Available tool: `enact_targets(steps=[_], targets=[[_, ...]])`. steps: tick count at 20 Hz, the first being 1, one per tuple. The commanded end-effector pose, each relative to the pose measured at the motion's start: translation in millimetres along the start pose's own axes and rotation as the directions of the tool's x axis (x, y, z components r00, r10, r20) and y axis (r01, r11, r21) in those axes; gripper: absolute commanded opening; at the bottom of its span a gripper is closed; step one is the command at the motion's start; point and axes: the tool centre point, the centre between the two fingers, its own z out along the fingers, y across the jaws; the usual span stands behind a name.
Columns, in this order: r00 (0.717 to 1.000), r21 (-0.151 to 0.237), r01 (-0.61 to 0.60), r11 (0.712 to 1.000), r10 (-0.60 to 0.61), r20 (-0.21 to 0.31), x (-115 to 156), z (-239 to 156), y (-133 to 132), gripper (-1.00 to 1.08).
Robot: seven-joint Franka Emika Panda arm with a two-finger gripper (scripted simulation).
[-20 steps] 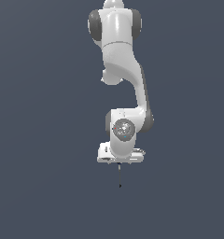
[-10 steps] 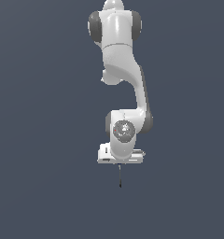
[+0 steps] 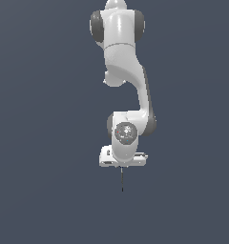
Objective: Pick up the object and move it to a goal position.
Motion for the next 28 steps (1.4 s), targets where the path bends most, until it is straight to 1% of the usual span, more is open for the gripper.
enact_targets(steps=[1,5,9,28], targets=[[1.0,0.0,-0.001,1.0,0.001,-0.002,0,-7,4,-1.0],[1.0,0.0,-0.001,1.0,0.001,-0.002,-2,-24,16,-1.0],[1.0,0.0,-0.001,1.0,0.001,-0.002,-4,-52,34,-1.0],[1.0,0.001,0.0,1.0,0.0,-0.002,-20,-240,157,-1.0]])
